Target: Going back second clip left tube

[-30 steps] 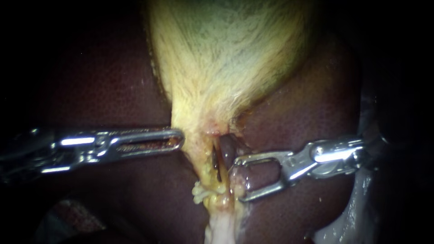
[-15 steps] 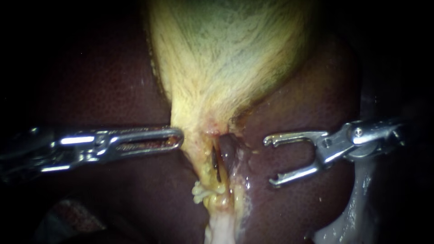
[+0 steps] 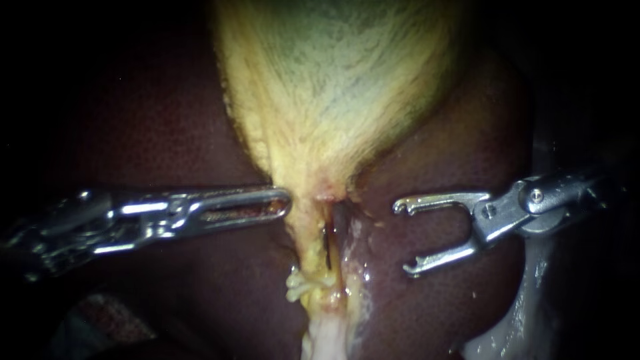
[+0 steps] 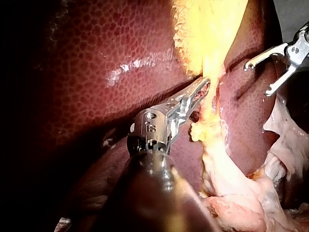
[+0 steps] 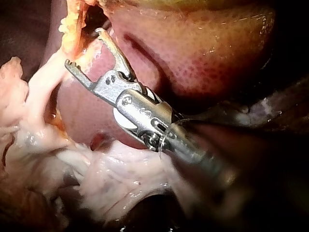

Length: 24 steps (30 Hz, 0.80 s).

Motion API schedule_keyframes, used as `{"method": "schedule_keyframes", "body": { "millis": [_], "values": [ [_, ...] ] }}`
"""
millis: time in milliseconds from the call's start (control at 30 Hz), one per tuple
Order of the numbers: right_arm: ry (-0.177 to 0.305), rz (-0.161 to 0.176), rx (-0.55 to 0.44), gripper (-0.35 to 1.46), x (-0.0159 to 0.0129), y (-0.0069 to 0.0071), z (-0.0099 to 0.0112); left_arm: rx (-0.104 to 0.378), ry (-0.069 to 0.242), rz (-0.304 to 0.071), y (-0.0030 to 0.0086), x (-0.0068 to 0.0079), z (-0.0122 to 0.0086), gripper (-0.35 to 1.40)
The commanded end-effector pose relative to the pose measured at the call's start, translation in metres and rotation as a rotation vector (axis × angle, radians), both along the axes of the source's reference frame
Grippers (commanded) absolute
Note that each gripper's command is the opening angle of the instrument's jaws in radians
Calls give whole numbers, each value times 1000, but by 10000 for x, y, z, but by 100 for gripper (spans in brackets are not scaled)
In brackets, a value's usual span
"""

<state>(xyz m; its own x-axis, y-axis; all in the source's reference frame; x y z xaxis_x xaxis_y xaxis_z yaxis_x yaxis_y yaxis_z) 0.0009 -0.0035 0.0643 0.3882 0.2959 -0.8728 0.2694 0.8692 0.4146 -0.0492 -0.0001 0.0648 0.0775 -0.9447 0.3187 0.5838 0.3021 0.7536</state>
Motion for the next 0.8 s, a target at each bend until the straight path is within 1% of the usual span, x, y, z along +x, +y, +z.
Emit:
{"method": "schedule_keyframes", "body": {
  "millis": [33, 300, 800],
  "values": [
    [0, 0, 0, 60, 0, 0, 0, 1, 0, 5, 0, -2, 1, -35],
    [2, -2, -5, 60, -1, 0, 0, 1, 1, 4, 1, -5, 4, -35],
    [6, -6, -15, 60, -1, -1, -3, 1, 0, 5, 2, -4, 7, -35]
  ]
}}
